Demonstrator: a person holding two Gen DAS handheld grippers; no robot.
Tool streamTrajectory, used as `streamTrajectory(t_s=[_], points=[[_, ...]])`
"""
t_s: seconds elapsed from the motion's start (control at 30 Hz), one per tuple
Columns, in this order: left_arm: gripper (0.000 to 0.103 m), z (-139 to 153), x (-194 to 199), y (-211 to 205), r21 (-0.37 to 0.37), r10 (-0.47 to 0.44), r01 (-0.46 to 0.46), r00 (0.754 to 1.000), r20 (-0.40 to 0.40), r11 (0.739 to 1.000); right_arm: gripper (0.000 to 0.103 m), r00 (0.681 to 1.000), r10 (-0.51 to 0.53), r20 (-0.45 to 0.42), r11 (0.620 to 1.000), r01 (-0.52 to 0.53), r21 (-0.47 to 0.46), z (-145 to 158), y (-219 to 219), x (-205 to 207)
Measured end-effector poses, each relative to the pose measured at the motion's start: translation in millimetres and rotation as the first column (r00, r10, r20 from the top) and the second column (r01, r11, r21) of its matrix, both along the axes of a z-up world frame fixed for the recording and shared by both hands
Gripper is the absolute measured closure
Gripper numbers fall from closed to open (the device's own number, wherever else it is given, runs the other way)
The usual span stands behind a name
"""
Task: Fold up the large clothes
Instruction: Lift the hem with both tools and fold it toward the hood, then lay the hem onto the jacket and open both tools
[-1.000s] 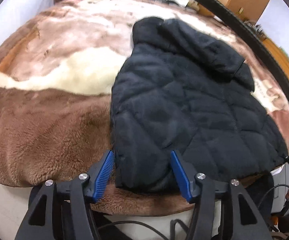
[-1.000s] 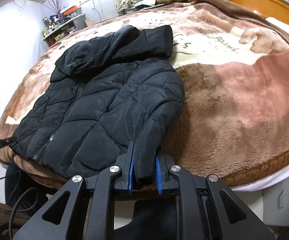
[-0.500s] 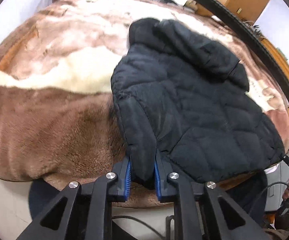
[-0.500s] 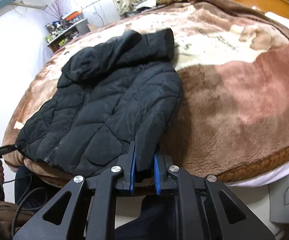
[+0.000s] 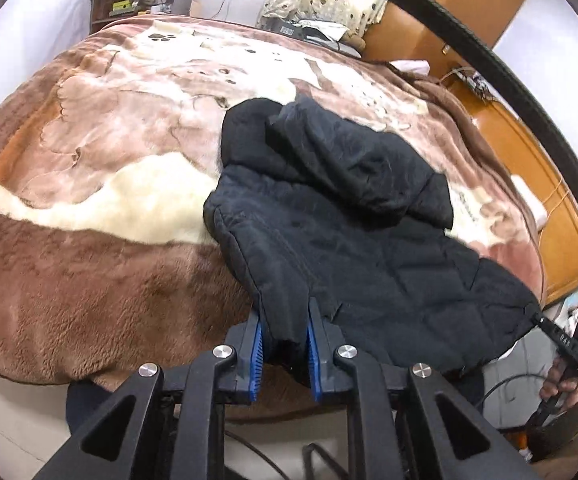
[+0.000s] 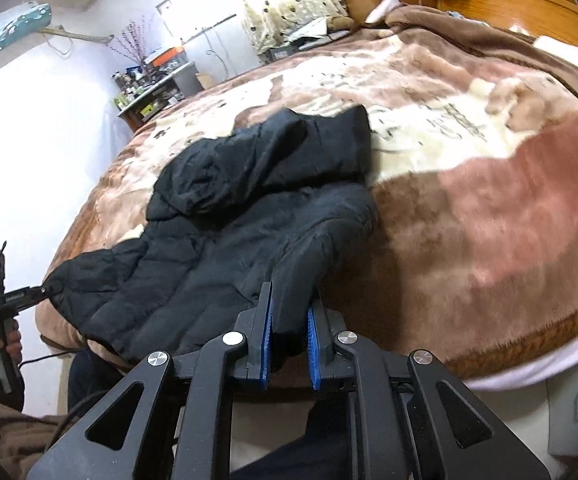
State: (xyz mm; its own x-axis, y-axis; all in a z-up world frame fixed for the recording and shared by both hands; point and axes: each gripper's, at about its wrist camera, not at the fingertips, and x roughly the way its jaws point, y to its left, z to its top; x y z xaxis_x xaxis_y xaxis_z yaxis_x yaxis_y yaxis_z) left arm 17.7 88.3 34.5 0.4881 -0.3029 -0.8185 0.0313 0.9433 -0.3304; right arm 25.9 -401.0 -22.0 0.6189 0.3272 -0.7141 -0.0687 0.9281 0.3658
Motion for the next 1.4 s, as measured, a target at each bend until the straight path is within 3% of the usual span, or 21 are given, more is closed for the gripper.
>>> streamTrajectory(t_s=[0.33,0.5,0.6,0.8,0.97,1.1,1.4], points=[[0.084,26.3,66.7,10.3,-0.071,0.056,-0.054,0.998,0.033,0.996,0.088,0.999,-0.015,0.039,1.000,0.014,0.028,35.0,0.7,53.8],[0.084,35.3,106.8,13.0,-0.073,0.083,-0.079,0.995,0.048,0.994,0.088,0.998,-0.034,0.046,0.999,0.033,0.040,43.4,-4.2,87.8],[0.084,40.7,130.9,8.9,-0.036,0.084,-0.082,0.994,0.066,0.996,0.088,0.998,-0.036,0.044,0.999,0.034,0.041,47.1,-5.8,112.9],[0.083,42.6,189.7,7.5,-0.038,0.109,-0.106,0.992,0.065,0.994,0.088,0.999,-0.038,0.000,0.998,0.038,0.048,46.2,-14.2,176.7],[0.082,33.3,244.6,9.0,-0.051,0.129,-0.127,0.991,0.038,0.991,0.088,0.999,-0.042,-0.021,0.999,0.043,0.026,41.7,-12.5,224.5],[0.082,24.7,279.8,7.0,-0.010,0.132,-0.132,0.991,0.031,0.991,0.088,0.997,-0.055,-0.055,0.998,0.057,0.027,31.8,-13.7,262.1],[0.076,-22.2,350.6,1.0,0.049,0.145,-0.144,0.989,-0.028,0.988,0.086,0.977,-0.108,-0.183,0.994,0.110,0.004,-11.1,-8.6,330.5]])
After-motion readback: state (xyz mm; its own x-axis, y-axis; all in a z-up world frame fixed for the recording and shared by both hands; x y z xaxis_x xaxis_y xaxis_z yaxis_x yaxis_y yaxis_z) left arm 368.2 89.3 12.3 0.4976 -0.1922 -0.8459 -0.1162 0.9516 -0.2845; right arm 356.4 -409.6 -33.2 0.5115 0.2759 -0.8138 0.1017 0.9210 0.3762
